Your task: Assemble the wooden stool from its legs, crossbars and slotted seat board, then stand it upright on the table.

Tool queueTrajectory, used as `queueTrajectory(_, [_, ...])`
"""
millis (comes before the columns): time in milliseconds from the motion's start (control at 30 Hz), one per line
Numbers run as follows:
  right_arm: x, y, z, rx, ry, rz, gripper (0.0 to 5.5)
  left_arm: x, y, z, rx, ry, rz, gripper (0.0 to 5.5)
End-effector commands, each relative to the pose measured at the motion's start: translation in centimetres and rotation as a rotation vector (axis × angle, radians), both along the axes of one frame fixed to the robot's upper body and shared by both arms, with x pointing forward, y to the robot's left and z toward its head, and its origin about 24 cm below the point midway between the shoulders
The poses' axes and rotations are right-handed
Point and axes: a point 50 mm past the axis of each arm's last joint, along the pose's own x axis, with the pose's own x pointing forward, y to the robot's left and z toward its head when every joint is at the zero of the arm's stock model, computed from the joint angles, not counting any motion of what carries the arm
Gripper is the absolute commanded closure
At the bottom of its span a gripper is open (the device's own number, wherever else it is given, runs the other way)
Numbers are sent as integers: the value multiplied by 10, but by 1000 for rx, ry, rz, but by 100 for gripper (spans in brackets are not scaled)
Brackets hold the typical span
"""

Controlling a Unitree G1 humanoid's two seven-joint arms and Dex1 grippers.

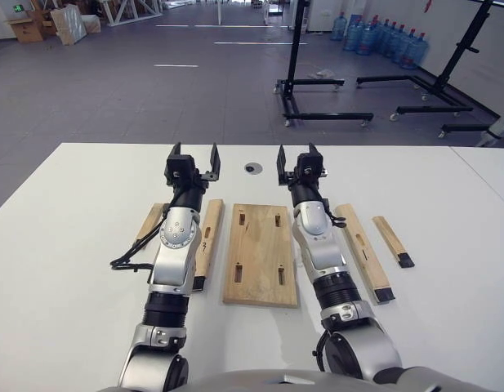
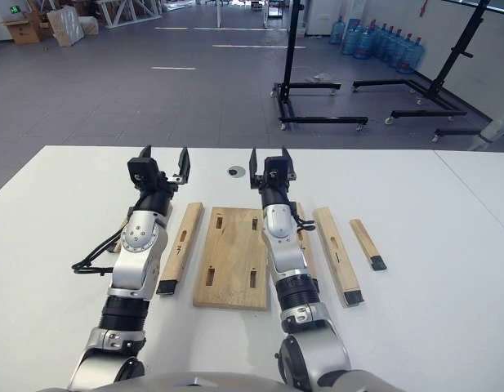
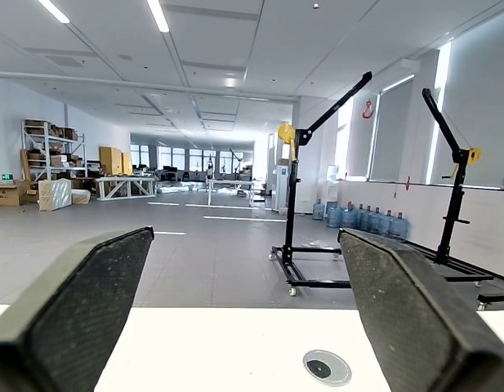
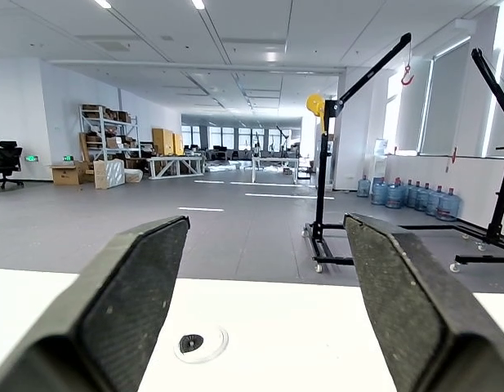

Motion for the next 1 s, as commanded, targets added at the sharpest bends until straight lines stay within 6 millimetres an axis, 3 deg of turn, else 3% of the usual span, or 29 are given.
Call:
queueTrajectory(33, [5, -2, 2, 1, -5, -16, 199, 8, -2, 2, -19, -6, -16, 135])
queueTrajectory(700, [18, 13, 6, 34, -20, 50, 199, 14, -1, -1, 5, -10, -23, 135])
queueTrajectory(933, [19, 4, 5, 11, -14, 37, 199, 14, -4, -4, -8, 10, -33, 135])
queueTrajectory(1000, [19, -9, 6, -2, -18, 21, 199, 12, -4, -6, -5, 13, -35, 135])
